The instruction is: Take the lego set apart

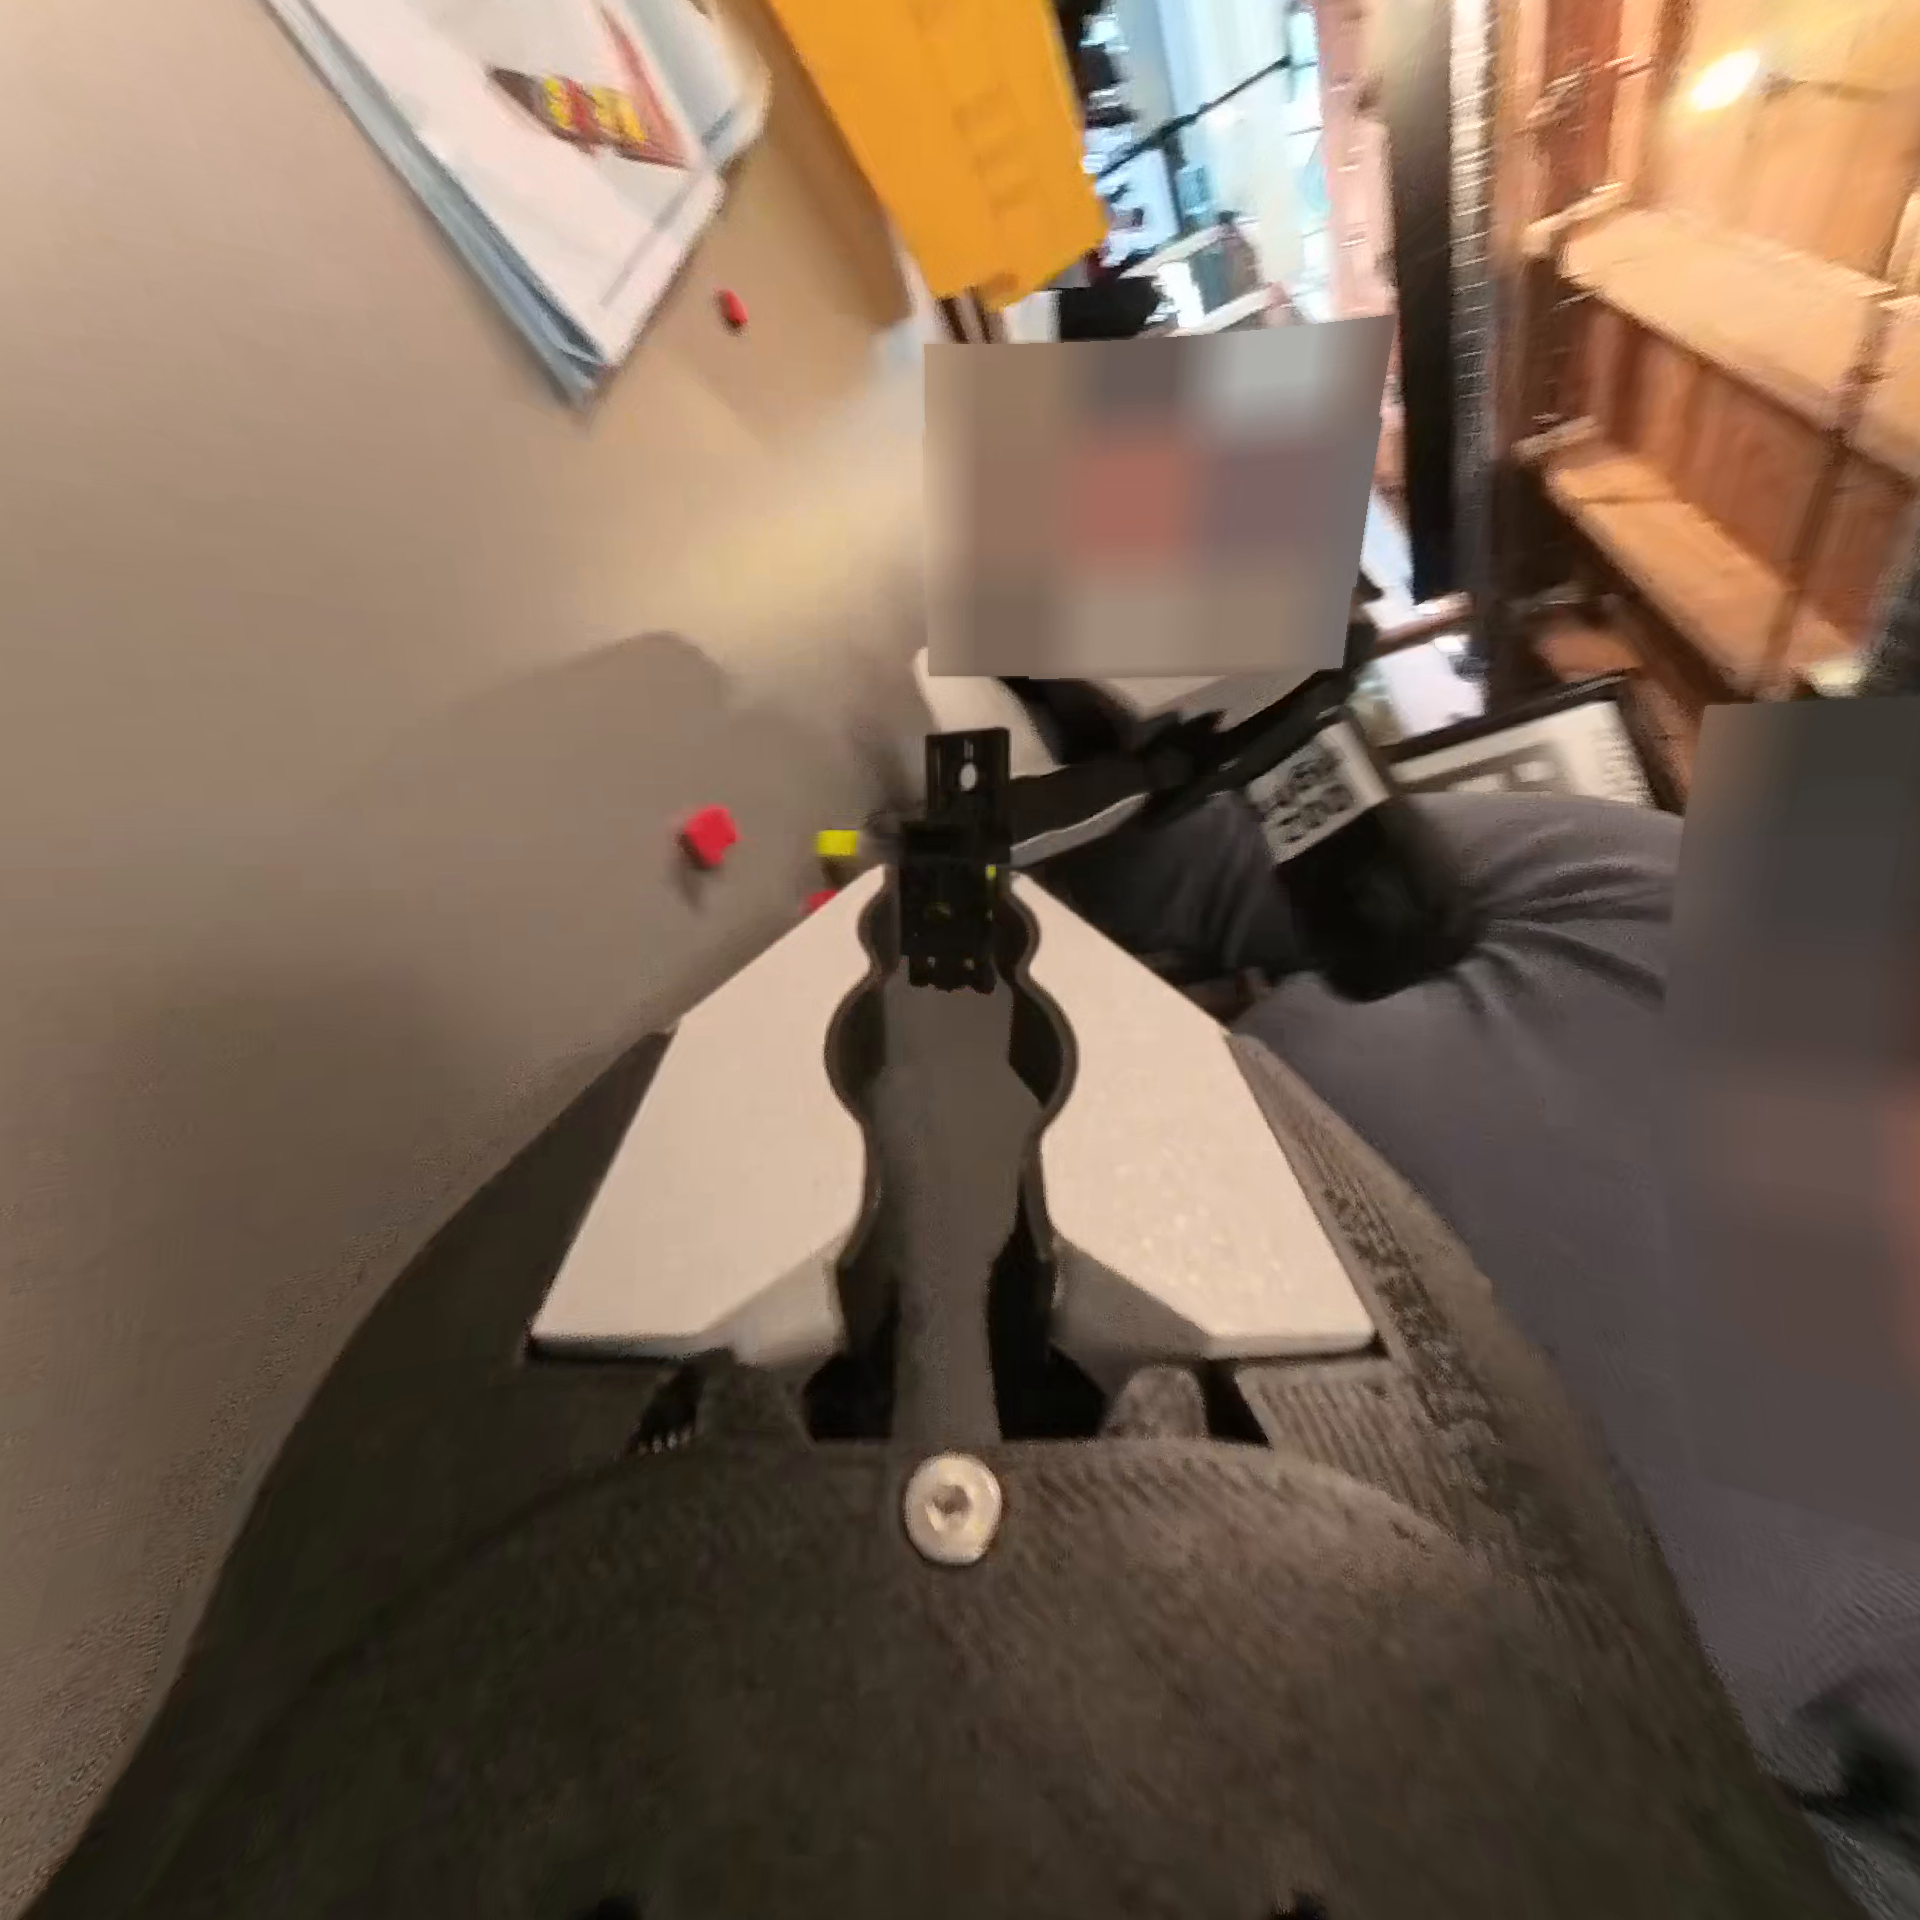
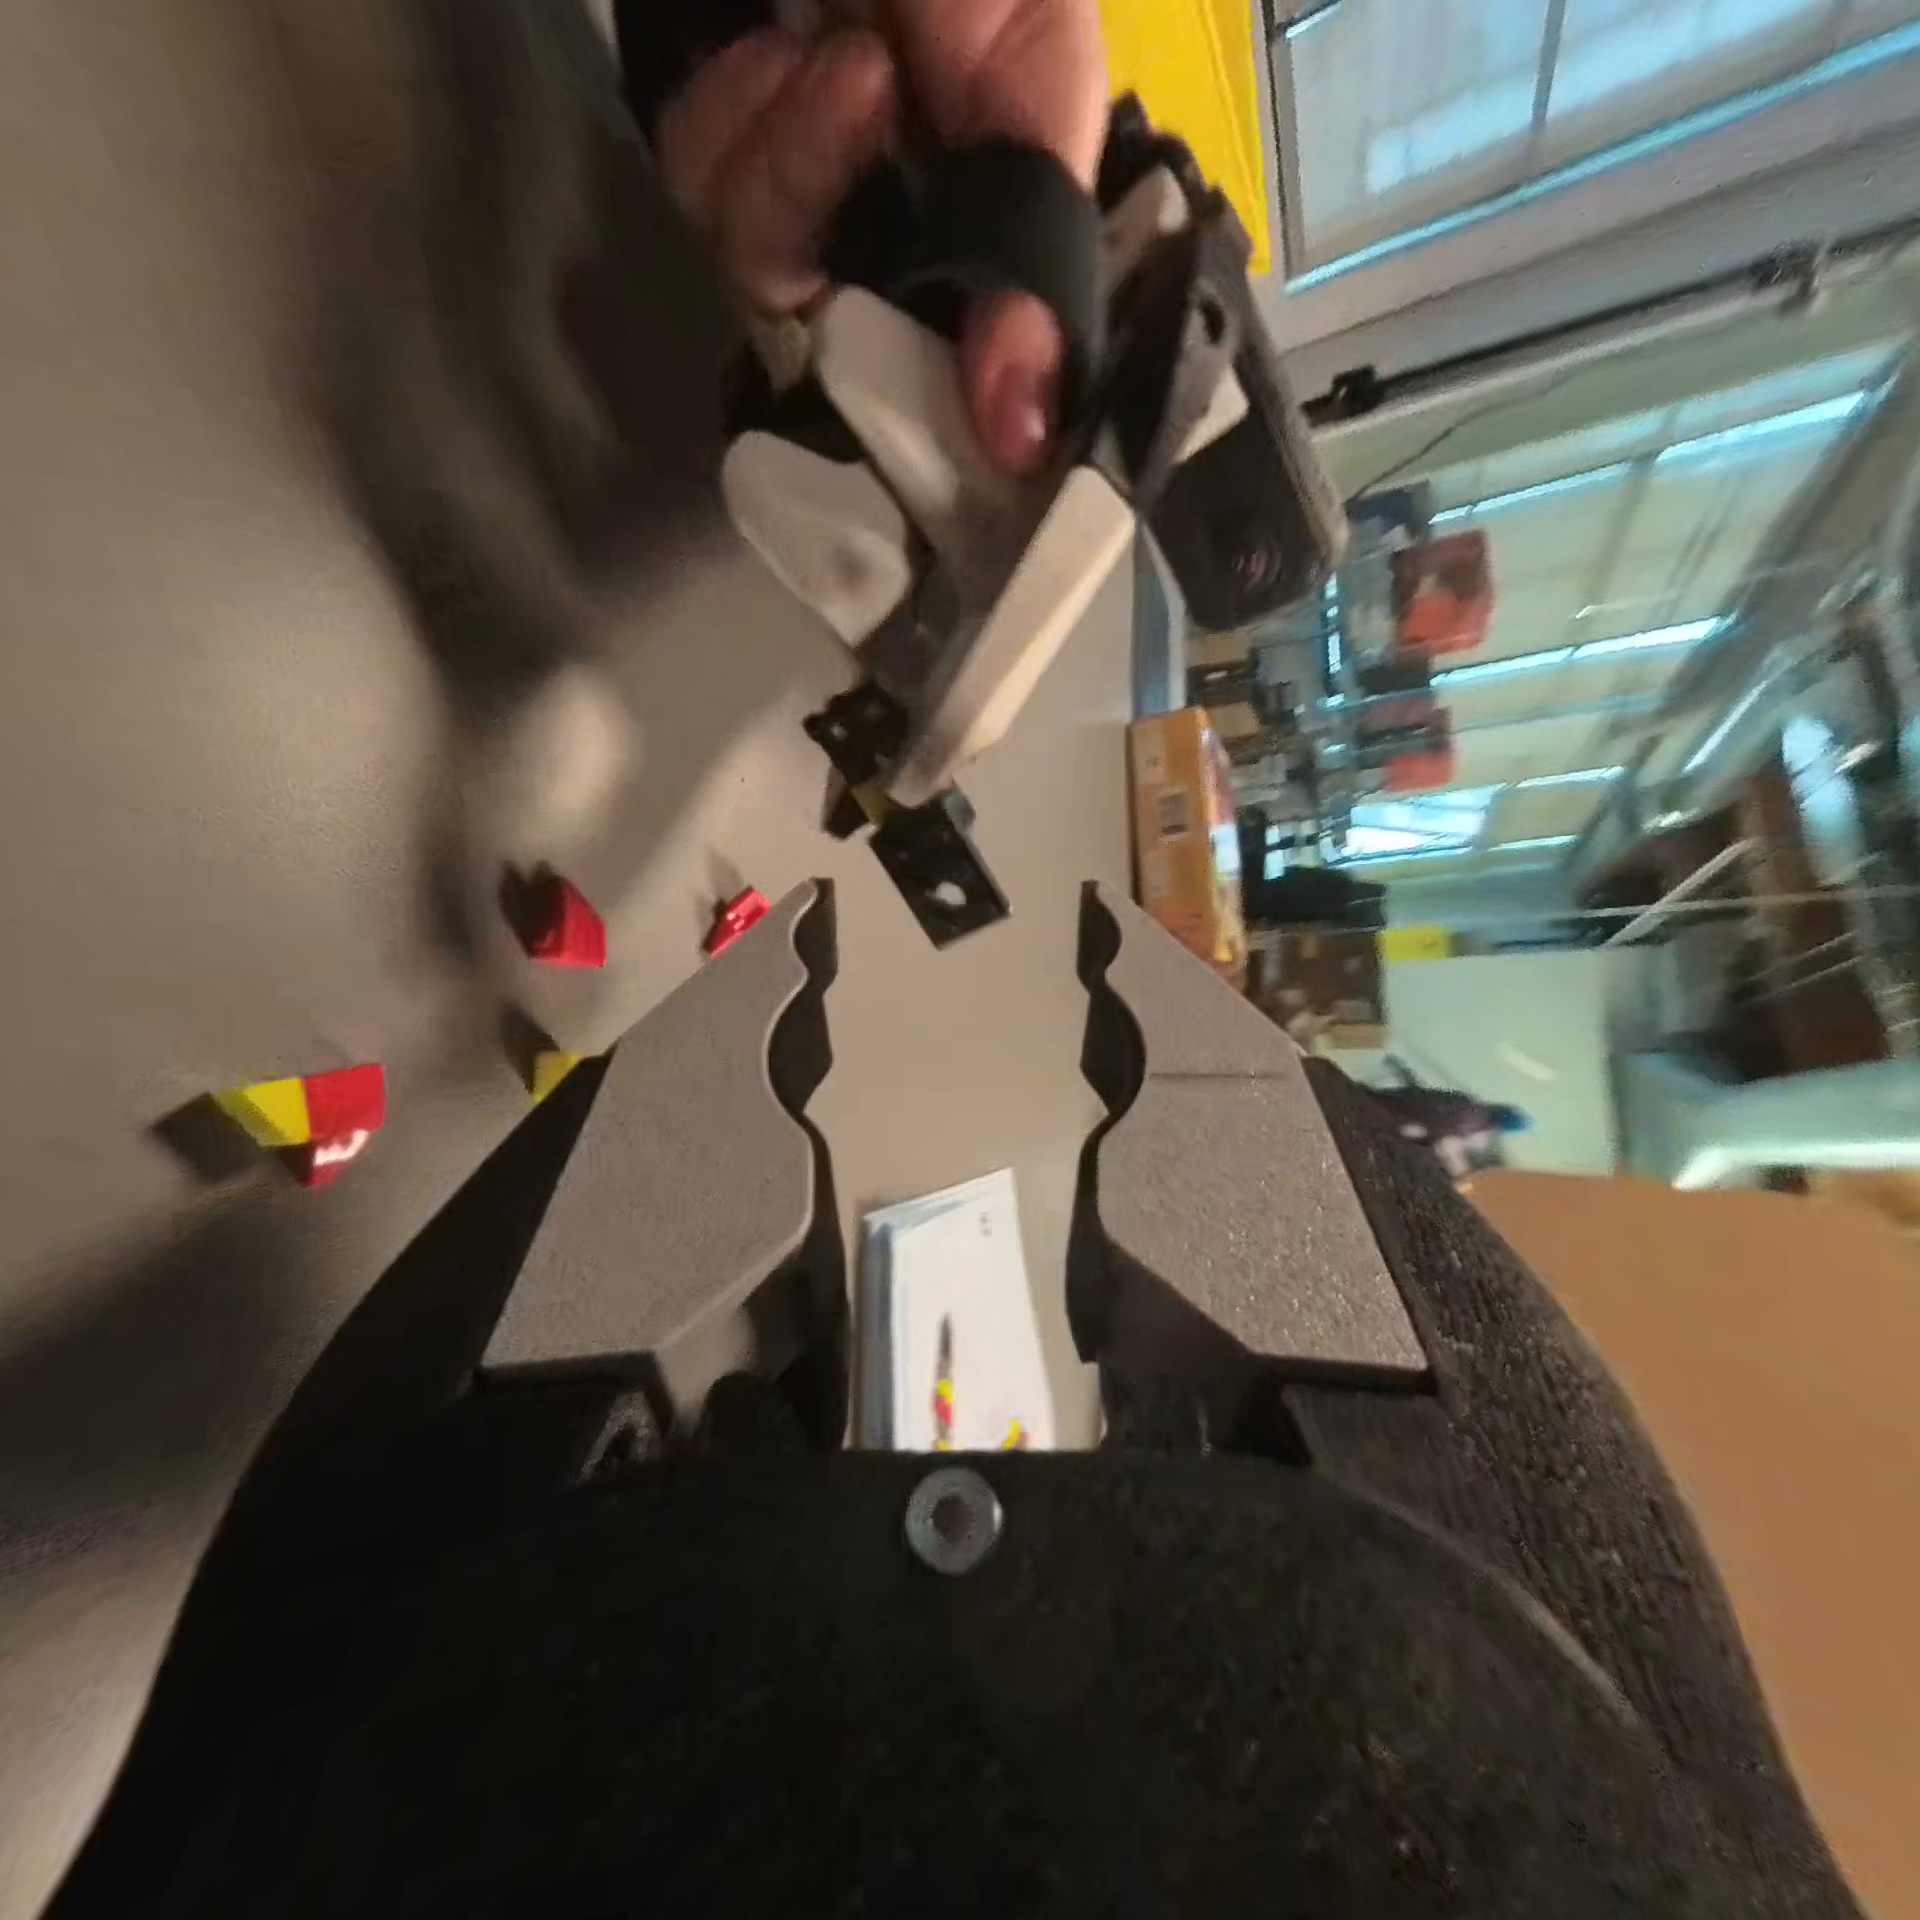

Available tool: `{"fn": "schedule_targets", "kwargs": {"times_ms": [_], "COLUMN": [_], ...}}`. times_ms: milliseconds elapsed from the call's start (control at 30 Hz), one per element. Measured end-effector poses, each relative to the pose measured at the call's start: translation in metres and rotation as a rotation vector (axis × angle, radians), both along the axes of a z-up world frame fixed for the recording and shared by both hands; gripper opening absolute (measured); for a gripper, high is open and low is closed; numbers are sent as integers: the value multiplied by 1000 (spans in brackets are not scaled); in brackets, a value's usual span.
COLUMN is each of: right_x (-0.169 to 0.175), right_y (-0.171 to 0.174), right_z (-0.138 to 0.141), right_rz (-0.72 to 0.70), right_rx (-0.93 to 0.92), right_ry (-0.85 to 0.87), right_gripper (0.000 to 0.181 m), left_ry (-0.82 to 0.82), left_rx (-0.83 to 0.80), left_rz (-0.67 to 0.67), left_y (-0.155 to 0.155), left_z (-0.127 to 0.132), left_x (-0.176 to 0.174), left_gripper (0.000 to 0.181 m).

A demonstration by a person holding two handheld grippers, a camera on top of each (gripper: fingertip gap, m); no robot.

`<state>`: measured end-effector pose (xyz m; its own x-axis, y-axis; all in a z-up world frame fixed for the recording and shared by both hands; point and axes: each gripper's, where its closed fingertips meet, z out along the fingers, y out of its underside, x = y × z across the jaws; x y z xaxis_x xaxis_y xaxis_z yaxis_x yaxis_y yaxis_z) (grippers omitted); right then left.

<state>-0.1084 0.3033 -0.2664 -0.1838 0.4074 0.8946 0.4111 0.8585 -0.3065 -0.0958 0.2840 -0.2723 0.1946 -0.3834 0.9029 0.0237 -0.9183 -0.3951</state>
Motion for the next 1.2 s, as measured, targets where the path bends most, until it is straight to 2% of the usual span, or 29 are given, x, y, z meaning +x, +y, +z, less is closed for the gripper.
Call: {"fn": "schedule_targets", "kwargs": {"times_ms": [67, 100, 133, 233, 367, 533, 700, 833, 967, 1033, 1067, 1167, 1200], "right_x": [-5, -6, -6, -3, -1, -4, -5, -6, -12, -13, -13, -12, -11], "right_y": [-2, 2, 7, 18, 24, 24, 23, 19, 11, 11, 13, 13, 14], "right_z": [-2, -1, 0, -3, 5, 0, 0, 0, 5, 0, 1, 1, 2], "right_rz": [8, -16, -49, -128, -173, -179, -187, -165, -131, -145, -160, -156, -154], "right_rx": [108, 159, 189, 95, 31, 8, -13, -82, -61, -19, 6, -16, -32], "right_ry": [-16, -10, -17, -20, 18, 15, 20, 44, 71, 44, 48, 45, 47], "right_gripper": [38, 24, 19, 15, 15, 15, 15, 15, 31, 29, 18, 16, 16], "left_ry": [-82, -81, -69, -105, 144, 283, 343, 363, 300, 262, 253, 236, 218], "left_rx": [-20, -17, 3, 153, 459, 595, 573, 547, 447, 427, 417, 406, 398], "left_rz": [-14, -14, -2, 92, 196, 255, 212, 248, 284, 264, 258, 260, 256], "left_y": [-1, -1, 1, 11, 18, 23, 20, 24, 27, 24, 23, 22, 21], "left_z": [9, 8, 7, 23, 24, 27, 12, 8, 7, 8, 8, 8, 9], "left_x": [4, 5, 5, -2, -12, -11, -5, -11, -15, -12, -11, -11, -11], "left_gripper": [16, 16, 16, 43, 44, 29, 20, 7, 7, 7, 7, 7, 12]}}
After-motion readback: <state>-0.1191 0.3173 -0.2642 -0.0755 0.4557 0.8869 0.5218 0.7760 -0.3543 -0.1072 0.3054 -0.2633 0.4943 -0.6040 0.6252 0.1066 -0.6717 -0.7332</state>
